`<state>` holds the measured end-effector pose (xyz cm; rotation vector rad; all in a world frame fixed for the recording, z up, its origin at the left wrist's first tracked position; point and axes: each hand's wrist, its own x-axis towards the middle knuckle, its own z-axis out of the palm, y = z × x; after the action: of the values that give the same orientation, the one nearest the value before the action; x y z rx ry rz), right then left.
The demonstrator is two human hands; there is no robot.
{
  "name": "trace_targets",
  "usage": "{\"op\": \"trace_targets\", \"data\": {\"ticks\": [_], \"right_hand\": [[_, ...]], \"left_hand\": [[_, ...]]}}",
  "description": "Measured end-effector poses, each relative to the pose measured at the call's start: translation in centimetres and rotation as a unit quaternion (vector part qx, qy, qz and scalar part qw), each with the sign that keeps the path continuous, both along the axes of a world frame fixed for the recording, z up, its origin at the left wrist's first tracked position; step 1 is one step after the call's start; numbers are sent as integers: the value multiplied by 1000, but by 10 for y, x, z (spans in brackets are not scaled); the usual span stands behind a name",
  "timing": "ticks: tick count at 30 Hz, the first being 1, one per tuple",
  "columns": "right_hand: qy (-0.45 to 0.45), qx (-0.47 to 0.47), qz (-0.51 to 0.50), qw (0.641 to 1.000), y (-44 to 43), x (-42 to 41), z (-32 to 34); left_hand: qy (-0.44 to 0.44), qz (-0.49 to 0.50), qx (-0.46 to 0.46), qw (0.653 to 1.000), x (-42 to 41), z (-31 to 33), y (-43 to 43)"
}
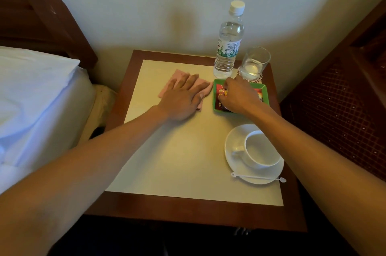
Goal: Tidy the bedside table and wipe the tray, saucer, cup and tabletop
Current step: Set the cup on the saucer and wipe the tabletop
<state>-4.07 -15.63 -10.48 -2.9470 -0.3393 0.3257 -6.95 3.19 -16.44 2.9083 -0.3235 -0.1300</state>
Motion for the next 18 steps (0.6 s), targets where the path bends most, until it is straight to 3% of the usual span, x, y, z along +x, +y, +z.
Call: {"op": "trace_targets", "data": {"ticks": [6,9,18], "right_hand": [[3,-21,2,1000,2,6,0],[1,-31,5,1000,3,9,-1],[6,-59,13,998,6,7,1]], "left_hand": [[-12,-105,-10,994,-62,-4,20],[-30,-131,10,991,-52,-2,32],[-13,-3,63,998,66,-3,67]]}}
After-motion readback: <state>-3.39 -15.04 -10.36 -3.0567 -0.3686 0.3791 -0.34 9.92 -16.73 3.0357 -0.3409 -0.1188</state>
